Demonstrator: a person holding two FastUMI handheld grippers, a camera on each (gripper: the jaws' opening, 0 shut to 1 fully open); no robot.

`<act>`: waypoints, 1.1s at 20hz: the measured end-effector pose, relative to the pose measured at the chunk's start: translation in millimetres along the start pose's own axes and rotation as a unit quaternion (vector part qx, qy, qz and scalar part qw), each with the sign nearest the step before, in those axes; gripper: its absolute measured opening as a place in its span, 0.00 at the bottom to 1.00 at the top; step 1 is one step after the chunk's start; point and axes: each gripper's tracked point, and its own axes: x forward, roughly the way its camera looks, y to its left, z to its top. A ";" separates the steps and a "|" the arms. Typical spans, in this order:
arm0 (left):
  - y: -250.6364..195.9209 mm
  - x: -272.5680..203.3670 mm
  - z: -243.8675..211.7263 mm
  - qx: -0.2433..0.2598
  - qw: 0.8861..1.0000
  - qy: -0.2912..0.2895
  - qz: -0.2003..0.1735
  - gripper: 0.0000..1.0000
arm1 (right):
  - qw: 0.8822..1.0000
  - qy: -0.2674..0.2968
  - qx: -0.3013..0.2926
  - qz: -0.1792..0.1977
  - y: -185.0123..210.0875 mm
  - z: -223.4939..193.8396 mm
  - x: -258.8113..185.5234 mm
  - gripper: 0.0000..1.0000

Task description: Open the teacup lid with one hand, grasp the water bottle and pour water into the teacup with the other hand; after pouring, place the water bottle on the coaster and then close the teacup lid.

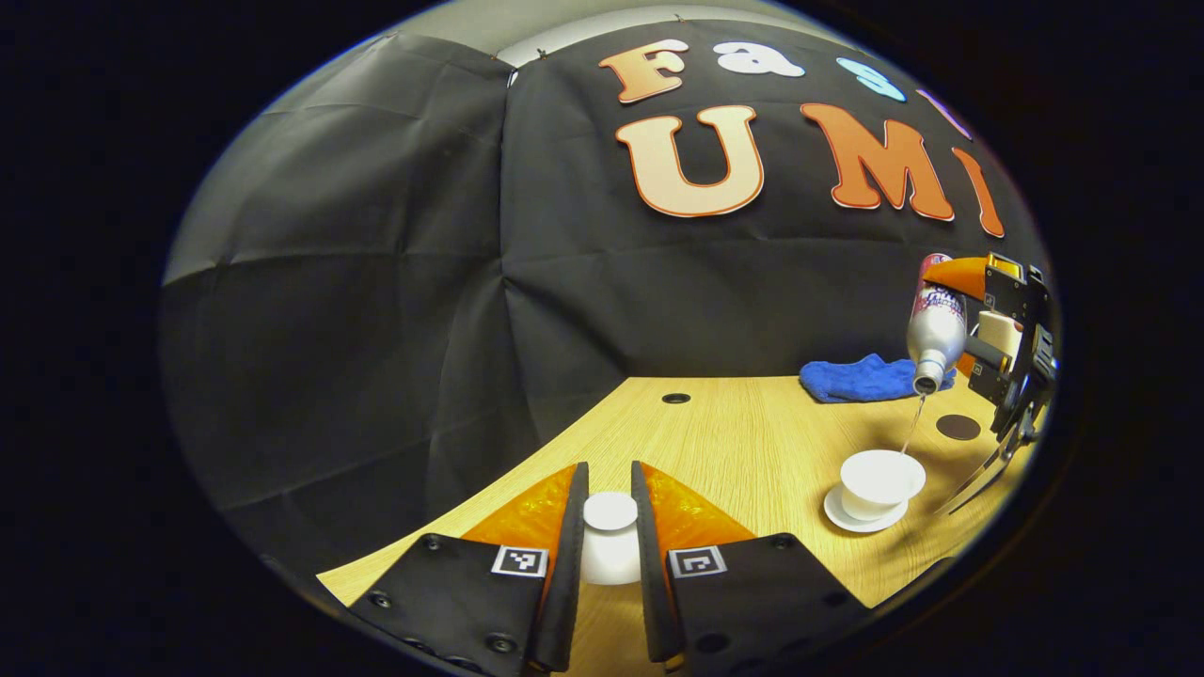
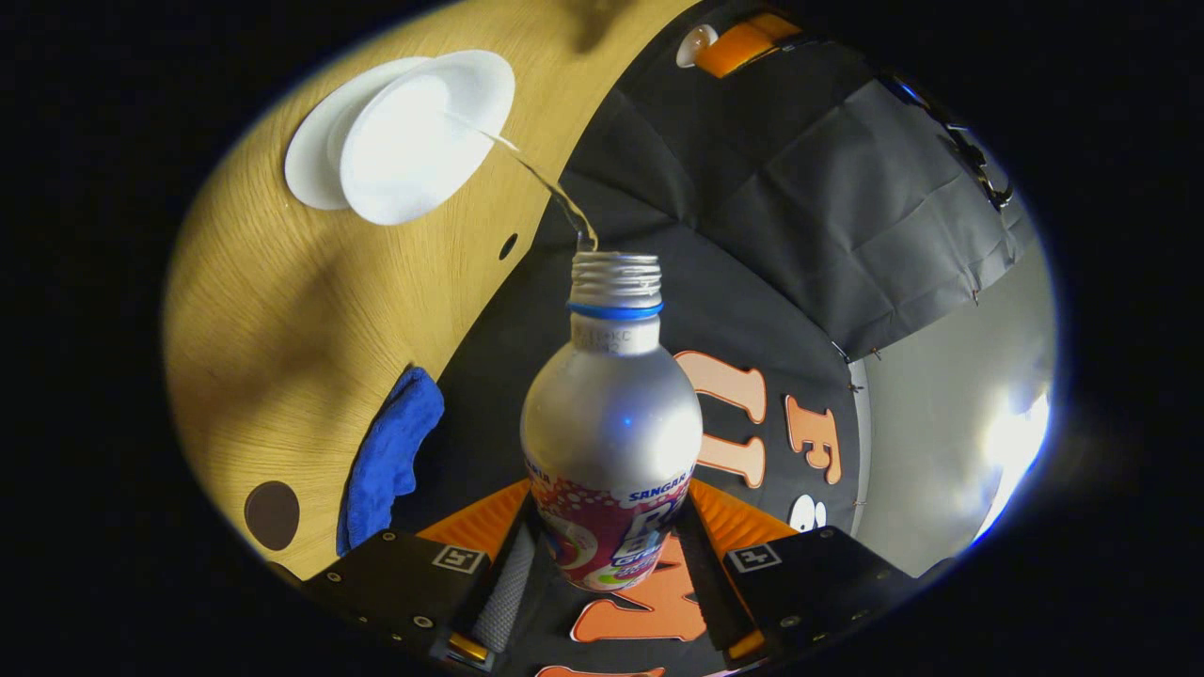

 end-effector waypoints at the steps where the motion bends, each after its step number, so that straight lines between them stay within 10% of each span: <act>1: -0.8 0.2 1.2 -0.001 1.000 -0.001 0.000 0.33 | 1.000 -0.001 0.000 0.002 1.9 2.3 0.2 0.78; 14: -23.1 -3.3 11.3 0.007 1.000 -0.012 -0.015 0.29 | 0.998 -0.014 0.044 0.046 38.5 23.1 -11.7 0.78; 22: -45.7 -2.8 31.6 0.008 0.999 -0.030 -0.033 0.33 | 0.971 0.029 0.220 0.092 52.5 12.6 -21.2 0.79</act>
